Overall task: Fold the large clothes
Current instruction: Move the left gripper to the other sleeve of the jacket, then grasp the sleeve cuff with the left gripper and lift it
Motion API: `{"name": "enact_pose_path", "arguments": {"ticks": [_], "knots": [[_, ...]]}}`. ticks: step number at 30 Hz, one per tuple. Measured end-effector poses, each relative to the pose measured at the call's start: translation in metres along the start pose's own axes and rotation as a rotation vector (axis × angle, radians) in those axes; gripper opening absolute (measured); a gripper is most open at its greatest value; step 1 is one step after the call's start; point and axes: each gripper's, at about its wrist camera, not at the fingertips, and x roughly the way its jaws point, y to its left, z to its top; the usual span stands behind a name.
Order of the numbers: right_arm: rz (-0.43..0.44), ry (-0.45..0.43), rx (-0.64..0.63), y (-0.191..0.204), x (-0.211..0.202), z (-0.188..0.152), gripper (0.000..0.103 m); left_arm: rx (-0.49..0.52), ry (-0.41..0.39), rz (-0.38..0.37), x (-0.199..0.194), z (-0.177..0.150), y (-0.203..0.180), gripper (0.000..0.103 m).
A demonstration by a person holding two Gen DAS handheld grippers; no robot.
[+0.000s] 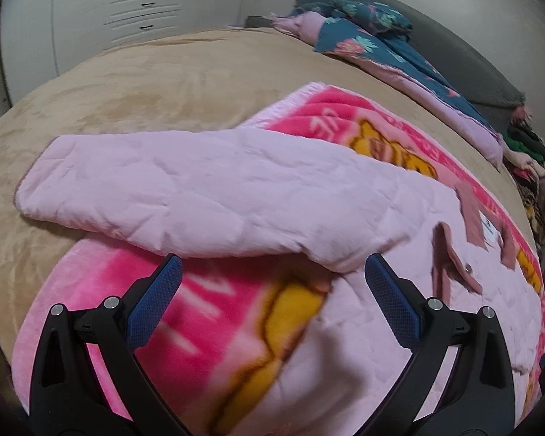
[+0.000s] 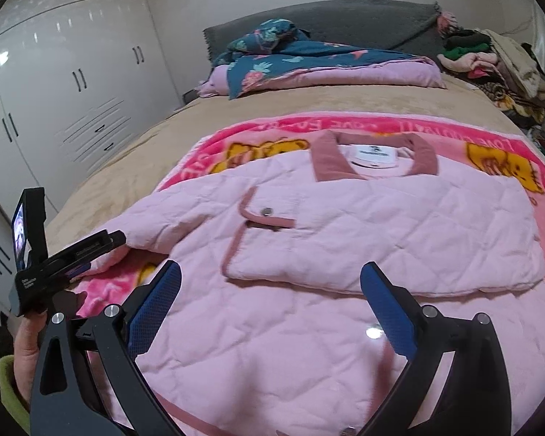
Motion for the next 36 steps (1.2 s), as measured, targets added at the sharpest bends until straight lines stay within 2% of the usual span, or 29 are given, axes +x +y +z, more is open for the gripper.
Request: {"name": "enact_pose_path", "arguments": {"ticks": [10,28,31,36], "knots": [[0.052,0.012,-0.079,0.047,0.029,0.015,0.099,-0.121,-0.010,0.097,0.011,0.018,0.043,0.094],[0.112,0.053,-0.187,0.109,0.077,0.025,0.099,-0.305,0.053,0.238,0.033,0.027,0.114,0.094],[0.129,0.068,-0.206,0.119,0.085,0.026,0.099,-0.335,0.078,0.241,0.040,0.025,0.123,0.094],[0.146,0.096,-0.217,0.129,0.099,0.024,0.099,-0.368,0.060,0.235,0.040,0.026,0.135,0.094]]}}
